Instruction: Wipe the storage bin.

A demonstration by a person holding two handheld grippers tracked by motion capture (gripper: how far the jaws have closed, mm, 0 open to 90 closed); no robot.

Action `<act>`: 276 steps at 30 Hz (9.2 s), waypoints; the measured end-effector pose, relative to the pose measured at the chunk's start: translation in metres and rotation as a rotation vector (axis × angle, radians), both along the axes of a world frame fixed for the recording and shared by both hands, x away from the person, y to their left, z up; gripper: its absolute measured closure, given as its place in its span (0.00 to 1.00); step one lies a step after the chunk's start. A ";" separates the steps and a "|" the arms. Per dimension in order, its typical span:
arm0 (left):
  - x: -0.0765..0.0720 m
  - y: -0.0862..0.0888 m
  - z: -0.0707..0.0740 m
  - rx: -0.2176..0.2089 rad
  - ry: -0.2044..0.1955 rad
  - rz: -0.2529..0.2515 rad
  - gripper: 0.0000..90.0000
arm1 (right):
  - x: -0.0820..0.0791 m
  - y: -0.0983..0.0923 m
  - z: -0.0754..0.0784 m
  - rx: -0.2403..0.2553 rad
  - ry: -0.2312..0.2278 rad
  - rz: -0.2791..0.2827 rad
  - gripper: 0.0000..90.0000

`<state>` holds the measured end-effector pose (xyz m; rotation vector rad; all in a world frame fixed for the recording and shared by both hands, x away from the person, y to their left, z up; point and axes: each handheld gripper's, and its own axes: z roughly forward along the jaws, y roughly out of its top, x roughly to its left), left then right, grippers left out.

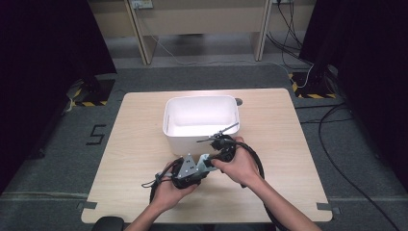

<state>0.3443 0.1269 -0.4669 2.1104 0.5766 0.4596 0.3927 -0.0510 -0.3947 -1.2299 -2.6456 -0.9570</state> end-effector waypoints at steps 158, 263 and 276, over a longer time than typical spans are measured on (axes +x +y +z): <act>0.006 0.083 -0.029 -0.094 0.166 0.407 0.86 | 0.026 -0.072 0.013 -0.027 -0.332 -0.381 0.85; 0.001 0.044 0.007 -0.159 0.085 0.338 0.85 | 0.027 -0.067 0.011 -0.002 -0.326 -0.378 0.83; 0.000 0.040 0.002 -0.132 0.074 0.343 0.86 | 0.027 -0.067 0.011 -0.002 -0.327 -0.379 0.83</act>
